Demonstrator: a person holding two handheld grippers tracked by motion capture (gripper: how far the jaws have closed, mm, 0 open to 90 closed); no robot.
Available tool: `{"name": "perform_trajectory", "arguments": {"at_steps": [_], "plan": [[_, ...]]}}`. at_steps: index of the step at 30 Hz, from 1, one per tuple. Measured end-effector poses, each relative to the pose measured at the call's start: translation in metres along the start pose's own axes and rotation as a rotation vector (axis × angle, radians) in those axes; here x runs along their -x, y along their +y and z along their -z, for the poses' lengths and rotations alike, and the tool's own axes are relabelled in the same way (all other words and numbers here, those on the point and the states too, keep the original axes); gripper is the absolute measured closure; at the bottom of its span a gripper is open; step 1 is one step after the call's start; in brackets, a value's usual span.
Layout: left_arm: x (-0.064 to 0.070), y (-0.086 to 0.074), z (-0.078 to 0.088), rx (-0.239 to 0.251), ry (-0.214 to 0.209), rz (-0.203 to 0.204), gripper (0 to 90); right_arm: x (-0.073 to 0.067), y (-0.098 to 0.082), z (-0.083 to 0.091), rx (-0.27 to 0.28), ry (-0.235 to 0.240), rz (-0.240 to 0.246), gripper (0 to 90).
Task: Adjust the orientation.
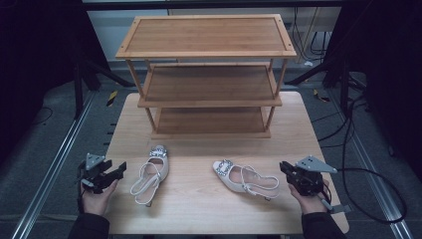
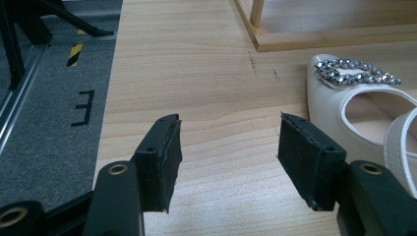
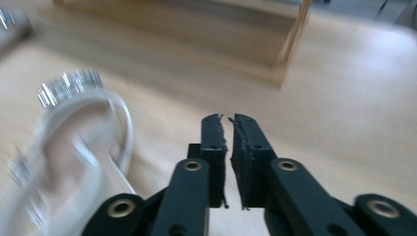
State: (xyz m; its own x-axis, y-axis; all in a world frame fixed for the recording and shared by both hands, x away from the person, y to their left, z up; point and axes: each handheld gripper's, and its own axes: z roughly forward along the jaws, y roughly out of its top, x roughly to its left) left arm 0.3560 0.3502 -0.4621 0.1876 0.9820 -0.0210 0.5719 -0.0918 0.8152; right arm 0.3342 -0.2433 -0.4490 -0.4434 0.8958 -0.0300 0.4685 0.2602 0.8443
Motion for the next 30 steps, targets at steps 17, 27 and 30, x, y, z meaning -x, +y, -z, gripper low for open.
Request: {"name": "perform_trajectory", "arguments": {"at_steps": [17, 27, 30], "plan": [[0.000, 0.000, 0.000, -0.003, -0.005, 0.001, 42.0, -0.017, -0.027, -0.005, -0.150, 0.151, 0.073, 90.0], [-0.001, -0.001, -0.001, -0.005, -0.008, 0.006, 42.0, -0.019, -0.021, 0.016, -0.015, 0.136, 0.035, 67.6], [-0.002, -0.002, -0.001, -0.007, -0.010, 0.005, 41.9, -0.020, -0.016, 0.026, 0.032, 0.174, 0.035, 55.9]]}}
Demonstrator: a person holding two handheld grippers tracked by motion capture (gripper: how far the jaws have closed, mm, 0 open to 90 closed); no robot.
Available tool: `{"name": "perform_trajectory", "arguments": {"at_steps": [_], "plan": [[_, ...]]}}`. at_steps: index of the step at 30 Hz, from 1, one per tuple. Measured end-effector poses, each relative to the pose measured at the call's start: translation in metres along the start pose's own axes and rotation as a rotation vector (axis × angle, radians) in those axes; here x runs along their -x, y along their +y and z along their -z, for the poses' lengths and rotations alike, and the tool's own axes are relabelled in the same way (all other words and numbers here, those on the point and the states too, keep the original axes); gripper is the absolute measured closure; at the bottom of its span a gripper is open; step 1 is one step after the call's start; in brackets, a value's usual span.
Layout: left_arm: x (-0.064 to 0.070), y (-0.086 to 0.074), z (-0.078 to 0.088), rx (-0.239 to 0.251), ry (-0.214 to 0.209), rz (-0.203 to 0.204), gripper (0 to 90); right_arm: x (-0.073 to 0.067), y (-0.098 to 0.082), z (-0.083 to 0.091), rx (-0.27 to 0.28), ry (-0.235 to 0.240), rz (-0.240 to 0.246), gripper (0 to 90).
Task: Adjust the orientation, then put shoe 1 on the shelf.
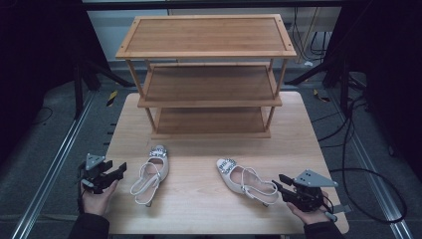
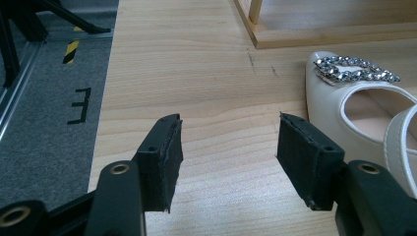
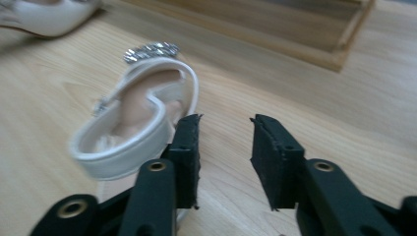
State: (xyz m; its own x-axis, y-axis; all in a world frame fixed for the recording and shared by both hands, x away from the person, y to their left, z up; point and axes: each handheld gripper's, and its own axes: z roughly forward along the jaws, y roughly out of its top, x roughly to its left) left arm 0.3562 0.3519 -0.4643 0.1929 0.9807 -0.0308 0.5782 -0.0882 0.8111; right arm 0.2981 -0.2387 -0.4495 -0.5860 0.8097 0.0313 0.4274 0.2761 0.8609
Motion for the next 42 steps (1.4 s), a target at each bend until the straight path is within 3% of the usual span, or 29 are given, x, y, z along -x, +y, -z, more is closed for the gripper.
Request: {"name": "perform_trajectory", "arguments": {"at_steps": [6, 11, 14, 18, 21, 24, 31, 42], "plan": [[0.001, 0.000, -0.001, -0.002, 0.001, -0.005, 41.7, -0.005, 0.012, 0.003, 0.060, -0.009, -0.006, 38.0], [0.000, 0.000, 0.000, 0.000, 0.001, 0.002, 41.7, -0.005, 0.027, 0.005, 0.134, -0.024, -0.030, 28.7], [0.000, 0.000, -0.001, -0.001, 0.001, 0.001, 41.7, -0.012, 0.030, 0.002, 0.139, 0.014, -0.029, 21.1], [0.000, 0.000, 0.000, -0.001, 0.003, -0.006, 41.7, -0.024, 0.019, -0.021, 0.018, 0.090, -0.003, 13.5], [0.000, 0.001, 0.000, 0.000, 0.005, -0.006, 41.6, -0.029, 0.009, -0.034, -0.058, 0.105, 0.010, 11.5], [0.001, 0.000, -0.001, -0.001, 0.006, -0.005, 41.6, -0.033, 0.002, -0.042, -0.108, 0.105, 0.053, 10.3], [-0.001, 0.000, -0.002, -0.004, 0.002, -0.003, 41.7, -0.034, -0.007, -0.060, -0.174, 0.129, 0.085, 13.6], [0.000, 0.001, -0.003, -0.008, 0.008, -0.012, 41.9, -0.028, -0.008, -0.069, -0.185, 0.190, 0.073, 29.5]]}}
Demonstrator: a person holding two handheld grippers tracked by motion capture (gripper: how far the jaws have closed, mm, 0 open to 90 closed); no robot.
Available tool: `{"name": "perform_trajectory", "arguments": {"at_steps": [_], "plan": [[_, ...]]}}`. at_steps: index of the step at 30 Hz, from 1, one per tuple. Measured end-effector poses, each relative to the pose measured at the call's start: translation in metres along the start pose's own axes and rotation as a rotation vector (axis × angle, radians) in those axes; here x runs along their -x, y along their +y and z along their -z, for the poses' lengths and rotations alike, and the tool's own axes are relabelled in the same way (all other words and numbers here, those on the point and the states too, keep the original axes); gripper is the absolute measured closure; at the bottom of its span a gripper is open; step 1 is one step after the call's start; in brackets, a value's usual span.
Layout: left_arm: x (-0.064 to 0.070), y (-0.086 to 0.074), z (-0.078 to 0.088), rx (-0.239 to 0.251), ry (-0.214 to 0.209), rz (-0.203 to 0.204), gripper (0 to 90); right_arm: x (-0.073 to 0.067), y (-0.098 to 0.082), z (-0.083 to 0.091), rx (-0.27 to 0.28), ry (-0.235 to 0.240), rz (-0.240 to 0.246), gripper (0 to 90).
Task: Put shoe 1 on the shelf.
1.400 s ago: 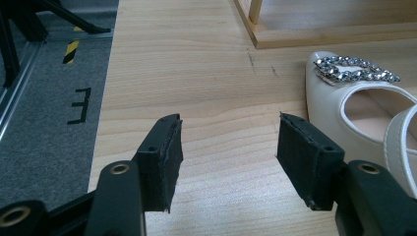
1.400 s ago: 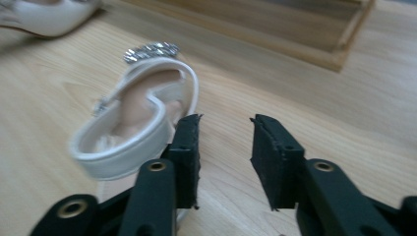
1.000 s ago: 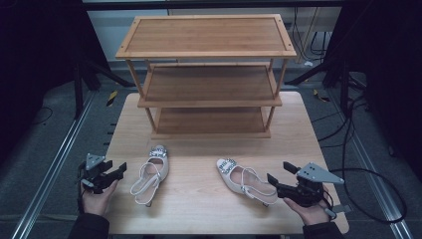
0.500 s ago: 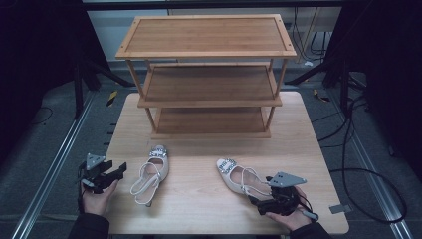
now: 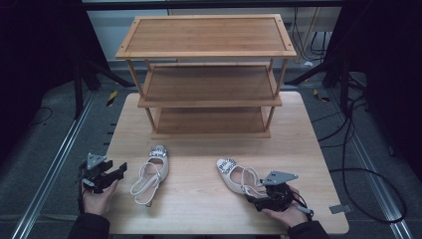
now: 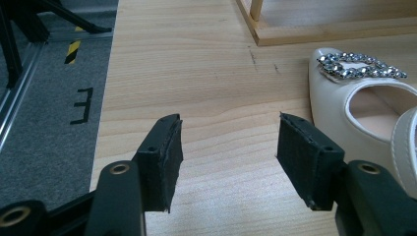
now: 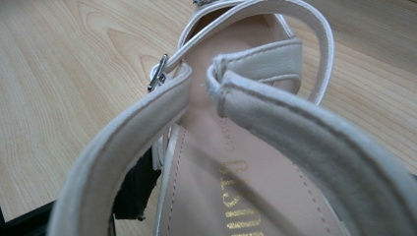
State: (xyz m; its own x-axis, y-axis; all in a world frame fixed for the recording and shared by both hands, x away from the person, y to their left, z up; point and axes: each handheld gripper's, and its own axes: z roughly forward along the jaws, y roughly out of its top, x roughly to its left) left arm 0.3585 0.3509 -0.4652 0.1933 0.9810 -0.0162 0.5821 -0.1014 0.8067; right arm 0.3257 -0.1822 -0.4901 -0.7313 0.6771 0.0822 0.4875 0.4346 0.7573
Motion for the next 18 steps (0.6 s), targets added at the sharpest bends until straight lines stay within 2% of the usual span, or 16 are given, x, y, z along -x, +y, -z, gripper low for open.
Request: {"name": "perform_trajectory", "arguments": {"at_steps": [4, 9, 14, 18], "plan": [[0.001, 0.000, 0.000, -0.002, -0.002, -0.005, 41.9, -0.002, 0.001, 0.001, -0.004, 0.016, 0.006, 35.4], [0.001, 0.000, -0.001, -0.003, 0.000, -0.004, 41.9, -0.004, 0.003, 0.002, -0.013, 0.027, -0.030, 38.8], [0.000, 0.000, 0.000, -0.001, 0.000, -0.003, 42.0, -0.008, 0.007, 0.002, -0.010, 0.010, -0.052, 39.4], [0.000, 0.000, 0.000, -0.002, 0.002, -0.004, 42.0, -0.010, 0.013, 0.001, 0.025, -0.013, -0.077, 39.4]]}}
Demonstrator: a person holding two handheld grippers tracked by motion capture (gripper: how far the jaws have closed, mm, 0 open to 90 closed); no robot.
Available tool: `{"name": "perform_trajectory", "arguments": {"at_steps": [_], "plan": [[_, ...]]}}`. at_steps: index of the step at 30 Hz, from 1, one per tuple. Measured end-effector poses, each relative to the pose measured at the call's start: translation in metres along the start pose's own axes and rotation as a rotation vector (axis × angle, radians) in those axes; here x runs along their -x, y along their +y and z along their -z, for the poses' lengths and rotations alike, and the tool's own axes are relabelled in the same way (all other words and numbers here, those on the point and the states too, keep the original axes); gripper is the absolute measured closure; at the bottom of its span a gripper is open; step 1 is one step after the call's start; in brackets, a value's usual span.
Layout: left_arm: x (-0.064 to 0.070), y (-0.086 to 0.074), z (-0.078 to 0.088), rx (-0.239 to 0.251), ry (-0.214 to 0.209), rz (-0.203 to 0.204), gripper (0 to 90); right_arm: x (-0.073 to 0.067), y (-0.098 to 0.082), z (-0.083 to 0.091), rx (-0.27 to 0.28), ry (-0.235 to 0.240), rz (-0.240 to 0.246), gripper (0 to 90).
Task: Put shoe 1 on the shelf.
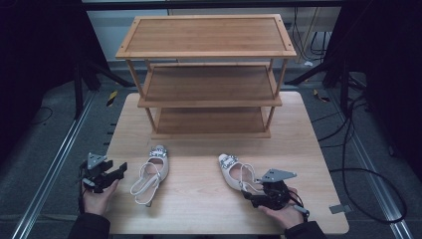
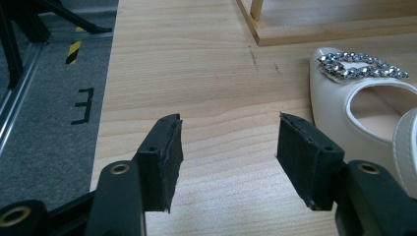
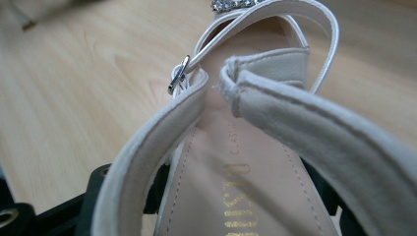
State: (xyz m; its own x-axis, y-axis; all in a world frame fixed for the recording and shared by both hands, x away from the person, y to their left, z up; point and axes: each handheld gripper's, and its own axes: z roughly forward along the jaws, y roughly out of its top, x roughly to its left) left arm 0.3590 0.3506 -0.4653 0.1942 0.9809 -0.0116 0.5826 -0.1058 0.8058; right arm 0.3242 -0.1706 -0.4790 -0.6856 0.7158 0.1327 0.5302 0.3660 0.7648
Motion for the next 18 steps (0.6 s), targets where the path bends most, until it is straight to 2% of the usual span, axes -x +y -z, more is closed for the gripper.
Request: {"name": "perform_trajectory", "arguments": {"at_steps": [4, 7, 12, 16, 18], "plan": [[0.000, 0.000, 0.000, -0.001, 0.002, -0.001, 42.0, -0.002, 0.014, -0.003, 0.083, -0.041, -0.025, 39.3], [0.001, 0.000, 0.000, -0.002, 0.002, -0.001, 42.0, -0.002, 0.030, -0.012, 0.130, -0.081, -0.048, 39.2], [0.000, 0.000, 0.001, 0.006, 0.001, 0.003, 41.9, 0.001, 0.057, -0.040, 0.159, -0.116, -0.088, 39.2], [-0.001, 0.000, 0.001, 0.007, 0.002, 0.005, 41.7, 0.005, 0.072, -0.062, 0.158, -0.153, -0.111, 39.2], [0.000, 0.000, 0.001, 0.008, 0.002, 0.003, 41.7, 0.008, 0.078, -0.073, 0.168, -0.172, -0.138, 39.2]]}}
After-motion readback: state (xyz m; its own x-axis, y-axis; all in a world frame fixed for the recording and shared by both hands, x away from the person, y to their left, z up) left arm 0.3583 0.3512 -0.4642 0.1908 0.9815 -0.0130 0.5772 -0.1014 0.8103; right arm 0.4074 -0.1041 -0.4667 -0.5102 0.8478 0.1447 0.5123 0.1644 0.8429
